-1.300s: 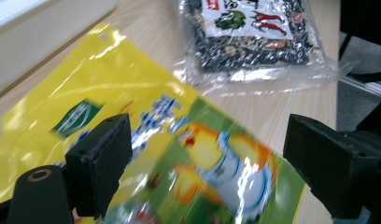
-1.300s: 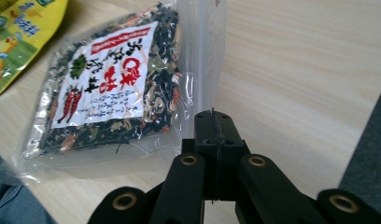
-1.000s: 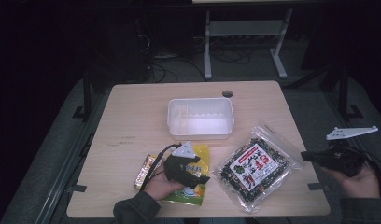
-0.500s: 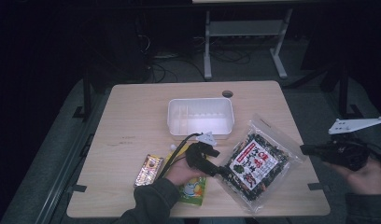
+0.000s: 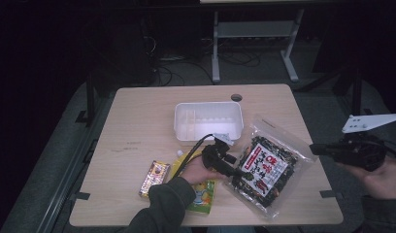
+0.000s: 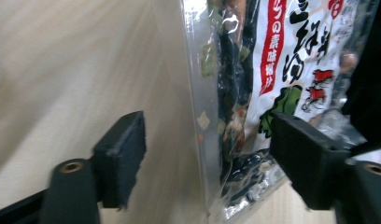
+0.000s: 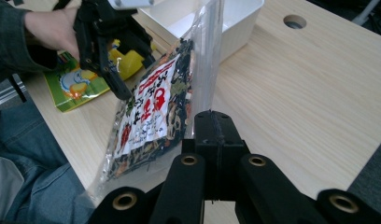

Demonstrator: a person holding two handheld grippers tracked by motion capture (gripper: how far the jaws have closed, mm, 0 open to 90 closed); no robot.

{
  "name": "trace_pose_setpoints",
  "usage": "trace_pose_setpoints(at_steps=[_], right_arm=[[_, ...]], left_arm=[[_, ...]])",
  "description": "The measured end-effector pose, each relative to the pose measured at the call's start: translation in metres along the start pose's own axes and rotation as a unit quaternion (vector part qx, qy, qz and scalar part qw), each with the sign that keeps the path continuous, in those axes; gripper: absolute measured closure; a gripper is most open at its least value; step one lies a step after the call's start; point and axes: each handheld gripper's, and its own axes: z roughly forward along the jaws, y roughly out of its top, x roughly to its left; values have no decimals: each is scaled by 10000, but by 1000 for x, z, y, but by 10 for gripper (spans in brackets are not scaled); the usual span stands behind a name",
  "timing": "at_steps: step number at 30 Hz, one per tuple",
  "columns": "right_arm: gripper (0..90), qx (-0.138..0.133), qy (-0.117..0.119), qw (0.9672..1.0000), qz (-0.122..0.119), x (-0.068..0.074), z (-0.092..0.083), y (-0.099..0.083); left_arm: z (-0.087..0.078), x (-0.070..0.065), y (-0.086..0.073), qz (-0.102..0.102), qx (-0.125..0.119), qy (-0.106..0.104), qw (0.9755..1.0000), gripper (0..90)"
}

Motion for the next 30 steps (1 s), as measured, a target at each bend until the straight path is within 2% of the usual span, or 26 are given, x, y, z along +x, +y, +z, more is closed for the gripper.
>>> trace_pose_setpoints(at_steps=[1,2,3,4,5,6,8,10,12,14,22,24,26,27,28,29,30], right_arm=[[900,-10,12,10000,-1,-1,1,2],[900,-27,17,10000,-5,-2,4,4],[900,-27,17,10000,-5,-2,4,4],[900,-26,32,10000,-6,-4,6,7],[900,-26,32,10000,-6,-4,6,7],[900,-56,44,10000,4,-5,7,8],[900,-151,84,9998,51,-9,9,12],[900,-175,72,9998,61,-11,9,13],[900,-236,140,9996,112,-15,11,14],[900,-266,151,9994,183,-22,16,14],[888,-432,230,9978,437,-35,24,8],[759,-527,271,9968,537,-39,27,4],[700,-580,179,9963,615,-41,29,-1],[700,-580,179,9963,615,-41,29,-1],[618,-612,315,9948,748,-44,33,-7],[618,-612,315,9948,748,-44,33,-7],[540,-642,305,9942,810,-44,38,-13]], left_arm=[[0,1,0,-37,17,-75,10000,308],[-1,1,-1,-47,37,-110,9999,362],[-2,2,-1,-46,55,-175,9998,362],[-4,0,-1,-2,52,-265,9996,432],[-4,0,-1,-2,52,-265,9996,468],[-5,-1,-1,30,71,-240,9997,468],[-10,-3,-3,111,15,-267,9996,582],[-12,-3,-4,163,-5,-302,9994,638],[-14,-6,-5,213,-26,-297,9993,655],[-16,-9,-6,300,-75,-302,9991,713],[-21,-15,-7,451,-94,-101,9989,742],[-21,-16,-8,457,-107,-53,9989,744],[-21,-17,-8,482,-104,32,9988,744],[-21,-17,-8,482,-104,32,9988,743],[-21,-17,-9,496,-120,53,9987,744],[-22,-18,-9,525,-140,73,9985,744],[-22,-18,-9,533,-146,85,9984,745]])
